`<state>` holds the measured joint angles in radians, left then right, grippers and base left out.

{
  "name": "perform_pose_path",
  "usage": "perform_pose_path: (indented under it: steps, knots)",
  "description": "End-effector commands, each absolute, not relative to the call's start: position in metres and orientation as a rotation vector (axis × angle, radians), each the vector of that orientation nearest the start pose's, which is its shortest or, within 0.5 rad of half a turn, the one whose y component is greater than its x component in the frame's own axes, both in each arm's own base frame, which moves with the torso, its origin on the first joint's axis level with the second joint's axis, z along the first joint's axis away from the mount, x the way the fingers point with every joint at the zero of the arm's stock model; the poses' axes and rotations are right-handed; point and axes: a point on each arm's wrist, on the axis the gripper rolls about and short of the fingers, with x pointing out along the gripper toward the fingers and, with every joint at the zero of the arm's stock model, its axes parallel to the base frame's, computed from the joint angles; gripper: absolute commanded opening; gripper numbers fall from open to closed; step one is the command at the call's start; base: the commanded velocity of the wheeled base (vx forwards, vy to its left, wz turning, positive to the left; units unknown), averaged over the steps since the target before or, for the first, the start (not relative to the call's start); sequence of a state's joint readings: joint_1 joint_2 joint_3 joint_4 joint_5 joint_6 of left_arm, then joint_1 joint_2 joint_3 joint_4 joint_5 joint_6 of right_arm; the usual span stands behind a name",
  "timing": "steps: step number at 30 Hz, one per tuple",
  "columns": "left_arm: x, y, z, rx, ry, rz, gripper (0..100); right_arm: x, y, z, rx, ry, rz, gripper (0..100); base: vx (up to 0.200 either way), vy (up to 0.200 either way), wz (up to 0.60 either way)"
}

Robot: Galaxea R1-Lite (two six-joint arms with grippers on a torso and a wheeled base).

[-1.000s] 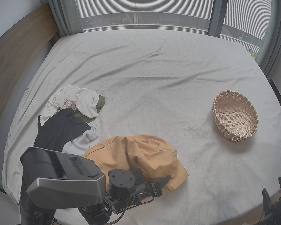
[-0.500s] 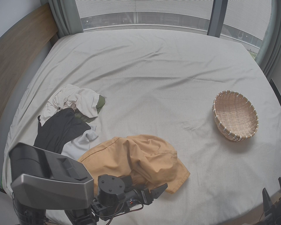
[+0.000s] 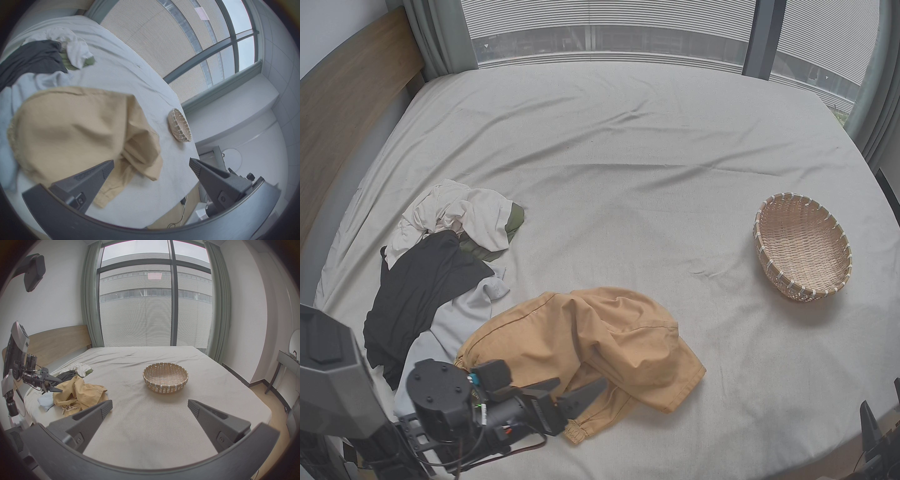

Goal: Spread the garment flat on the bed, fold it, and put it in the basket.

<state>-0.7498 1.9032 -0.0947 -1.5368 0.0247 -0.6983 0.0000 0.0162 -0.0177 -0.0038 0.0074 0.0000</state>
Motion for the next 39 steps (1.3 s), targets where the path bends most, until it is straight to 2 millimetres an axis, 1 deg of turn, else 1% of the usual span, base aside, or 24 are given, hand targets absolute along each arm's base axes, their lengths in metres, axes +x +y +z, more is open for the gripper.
perform_pose_path:
  steps: [1,2,3,4,5,10,12,16,20,24,25,29,34,36,39]
  knots:
    - [0.168,-0.1,0.089,-0.638,0.383,-0.411,100,-0.023,0.0,0.076,0.0,-0.003,0.008,100,0.0,0.0,0.0]
    - [0.17,-0.092,0.091,-0.653,0.365,-0.379,100,-0.023,0.0,0.076,0.0,-0.005,0.006,100,0.0,0.0,0.0]
    - [0.17,-0.092,0.091,-0.653,0.365,-0.379,100,-0.023,0.0,0.076,0.0,-0.005,0.006,100,0.0,0.0,0.0]
    - [0.174,-0.081,0.092,-0.664,0.353,-0.336,100,-0.023,0.0,0.076,0.0,-0.003,0.008,100,0.0,0.0,0.0]
    - [0.176,-0.078,0.091,-0.665,0.36,-0.323,100,-0.023,0.0,0.076,0.0,-0.003,0.006,100,0.0,0.0,0.0]
    - [0.185,-0.064,0.081,-0.671,0.389,-0.238,100,-0.023,0.0,0.076,0.0,-0.003,0.008,100,0.0,0.0,0.0]
    - [0.186,-0.062,0.079,-0.67,0.402,-0.219,100,-0.023,0.0,0.076,0.0,-0.003,0.008,100,0.0,0.0,0.0]
    - [0.185,-0.053,0.068,-0.662,0.496,-0.147,100,-0.023,0.0,0.076,0.0,-0.005,0.008,100,0.0,0.0,0.0]
    - [0.182,-0.052,0.06,-0.654,0.584,-0.134,100,-0.023,0.0,0.076,0.0,-0.005,0.008,100,0.0,0.0,0.0]
    - [0.181,-0.052,0.056,-0.654,0.622,-0.136,100,-0.023,0.0,0.076,0.0,-0.005,0.008,100,0.0,0.0,0.0]
    - [0.183,-0.052,0.05,-0.652,0.657,-0.134,100,-0.023,0.0,0.076,0.0,-0.003,0.008,100,0.0,0.0,0.0]
    - [0.189,-0.054,0.036,-0.644,0.699,-0.119,100,-0.023,0.0,0.076,0.0,-0.005,0.008,100,0.0,0.0,0.0]
    - [0.196,-0.056,0.025,-0.646,0.706,-0.116,100,-0.023,0.0,0.076,0.0,-0.005,0.008,100,0.0,0.0,0.0]
    - [0.201,-0.057,0.016,-0.641,0.715,-0.108,100,-0.023,0.0,0.076,0.0,-0.005,0.008,100,0.0,0.0,0.0]
    - [0.205,-0.058,0.01,-0.642,0.706,-0.107,100,-0.023,0.0,0.076,0.0,-0.005,0.008,100,0.0,0.0,0.0]
